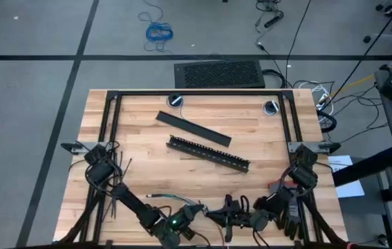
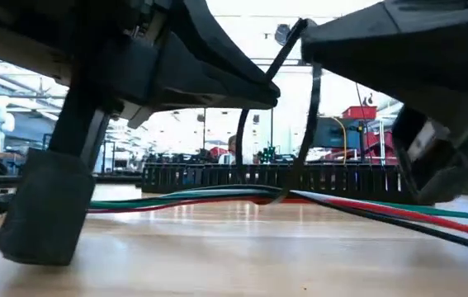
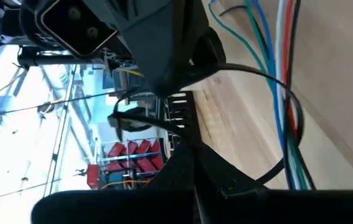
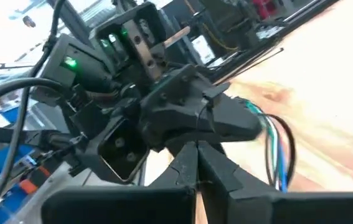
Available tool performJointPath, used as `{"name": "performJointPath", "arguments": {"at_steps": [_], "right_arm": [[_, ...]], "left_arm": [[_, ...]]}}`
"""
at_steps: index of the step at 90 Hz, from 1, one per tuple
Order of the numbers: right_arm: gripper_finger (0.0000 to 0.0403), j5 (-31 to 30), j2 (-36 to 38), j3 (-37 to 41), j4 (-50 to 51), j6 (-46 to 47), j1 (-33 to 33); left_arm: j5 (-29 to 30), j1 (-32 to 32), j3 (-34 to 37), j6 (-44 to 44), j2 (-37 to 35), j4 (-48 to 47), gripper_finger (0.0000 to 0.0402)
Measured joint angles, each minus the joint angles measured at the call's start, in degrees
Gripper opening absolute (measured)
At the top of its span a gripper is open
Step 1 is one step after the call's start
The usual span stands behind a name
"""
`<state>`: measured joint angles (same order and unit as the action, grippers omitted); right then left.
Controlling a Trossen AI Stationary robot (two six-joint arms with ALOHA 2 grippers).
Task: Ziptie cables
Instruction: Wrap the cable wires with the black zip tie
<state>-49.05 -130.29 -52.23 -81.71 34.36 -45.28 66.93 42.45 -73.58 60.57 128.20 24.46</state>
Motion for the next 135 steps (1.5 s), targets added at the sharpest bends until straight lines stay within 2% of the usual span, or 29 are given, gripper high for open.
{"name": "performJointPath", "arguments": {"at_steps": [10, 23, 43, 68, 88, 97, 107, 135], "right_arm": [[0.0000, 4.03, 0.01, 0.00, 1.10, 2.08, 0.67], [0.0000, 4.16, 0.01, 0.03, 2.21, 2.84, 0.66], [0.0000, -3.21, 0.01, 0.04, 1.09, -1.36, 0.17], [0.0000, -3.51, 0.01, 0.69, -0.82, -3.99, 1.41], [0.0000, -4.74, 0.01, 3.72, -7.18, -6.41, 1.73], [0.0000, -2.87, 0.01, 4.69, -7.66, -5.06, 1.78], [0.0000, 0.78, 0.01, 5.08, -4.30, 0.65, 1.88], [0.0000, 6.06, 0.01, 5.55, -3.35, 3.37, 2.71]], "left_arm": [[-0.11, -0.67, 0.00, -0.06, 0.00, 0.57, 0.0000], [-0.45, -1.51, 0.02, -0.24, 0.02, 0.73, 0.0000], [0.66, -1.33, 0.02, 2.52, 0.04, 0.07, 0.0000], [1.10, -0.82, 0.02, 5.80, 0.04, -0.98, 0.0000], [1.17, -0.67, 0.02, 6.03, 0.04, -1.01, 0.0000], [1.40, -0.68, 0.02, 5.47, 0.04, -1.01, 0.0000], [3.46, -1.42, 0.04, 0.19, 0.09, 0.04, 0.0000], [1.31, -3.25, 0.04, -2.81, 0.09, 0.34, 0.0000]]}}
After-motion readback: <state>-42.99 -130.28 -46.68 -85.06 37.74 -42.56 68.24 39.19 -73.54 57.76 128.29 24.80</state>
